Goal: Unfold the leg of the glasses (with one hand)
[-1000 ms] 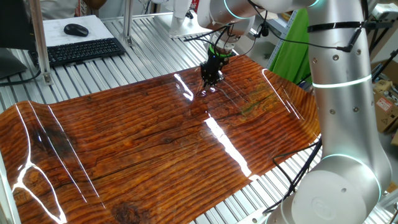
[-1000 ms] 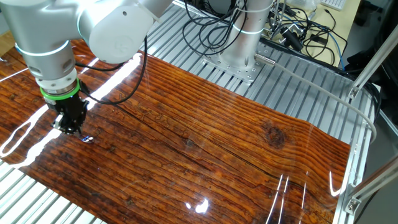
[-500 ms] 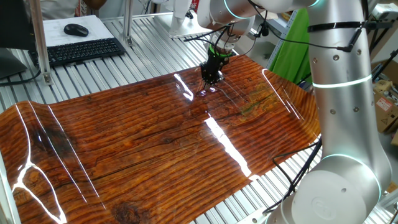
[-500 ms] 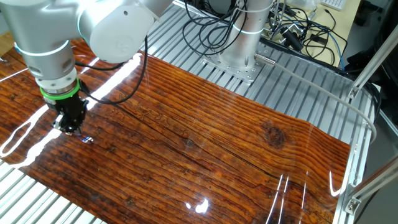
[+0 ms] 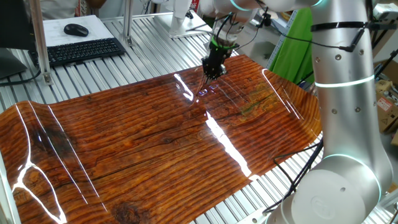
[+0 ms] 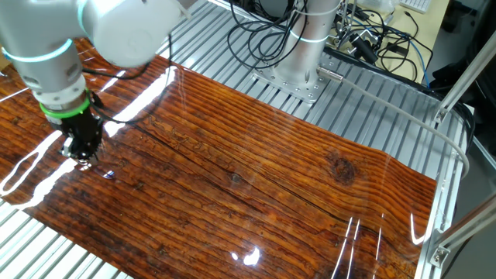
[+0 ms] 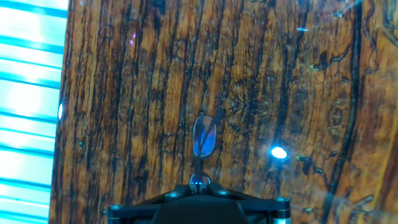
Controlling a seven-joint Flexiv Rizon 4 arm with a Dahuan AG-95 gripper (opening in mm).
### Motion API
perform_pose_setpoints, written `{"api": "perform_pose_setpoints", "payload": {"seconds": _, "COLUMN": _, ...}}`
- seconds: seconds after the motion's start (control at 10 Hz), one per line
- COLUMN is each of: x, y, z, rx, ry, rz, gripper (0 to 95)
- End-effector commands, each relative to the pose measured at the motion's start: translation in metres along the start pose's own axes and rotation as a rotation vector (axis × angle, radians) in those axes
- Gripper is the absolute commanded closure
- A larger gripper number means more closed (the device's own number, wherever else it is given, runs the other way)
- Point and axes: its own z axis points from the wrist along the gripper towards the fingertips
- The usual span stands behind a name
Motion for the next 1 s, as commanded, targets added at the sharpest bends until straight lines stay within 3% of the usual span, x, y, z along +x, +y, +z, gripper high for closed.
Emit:
{"api": "perform_pose_setpoints", "payload": {"seconds": 0.1, "x": 0.0, "y": -0.002, "z": -0.019, "rx": -0.011, "ry": 0.092, "rz": -0.03, "gripper": 95.0}}
{"api": "perform_pose_setpoints", "payload": {"seconds": 0.2, "x": -0.001, "y": -0.003, "z": -0.024, "rx": -0.019, "ry": 0.126, "rz": -0.037, "gripper": 95.0}}
{"api": "perform_pose_setpoints", "payload": {"seconds": 0.4, "x": -0.001, "y": -0.006, "z": -0.034, "rx": -0.013, "ry": 0.167, "rz": -0.069, "gripper": 95.0}}
{"api": "perform_pose_setpoints", "payload": {"seconds": 0.5, "x": 0.0, "y": -0.007, "z": -0.039, "rx": -0.016, "ry": 0.168, "rz": -0.061, "gripper": 95.0}}
{"api": "perform_pose_setpoints", "payload": {"seconds": 0.6, "x": 0.002, "y": -0.007, "z": -0.041, "rx": -0.011, "ry": 0.151, "rz": -0.059, "gripper": 95.0}}
{"api": "perform_pose_setpoints", "payload": {"seconds": 0.7, "x": 0.01, "y": -0.008, "z": -0.048, "rx": 0.002, "ry": 0.101, "rz": -0.066, "gripper": 95.0}}
{"api": "perform_pose_setpoints", "payload": {"seconds": 0.8, "x": 0.014, "y": -0.009, "z": -0.053, "rx": 0.007, "ry": 0.082, "rz": -0.058, "gripper": 95.0}}
{"api": "perform_pose_setpoints", "payload": {"seconds": 1.0, "x": 0.019, "y": -0.012, "z": -0.065, "rx": 0.012, "ry": 0.091, "rz": -0.056, "gripper": 95.0}}
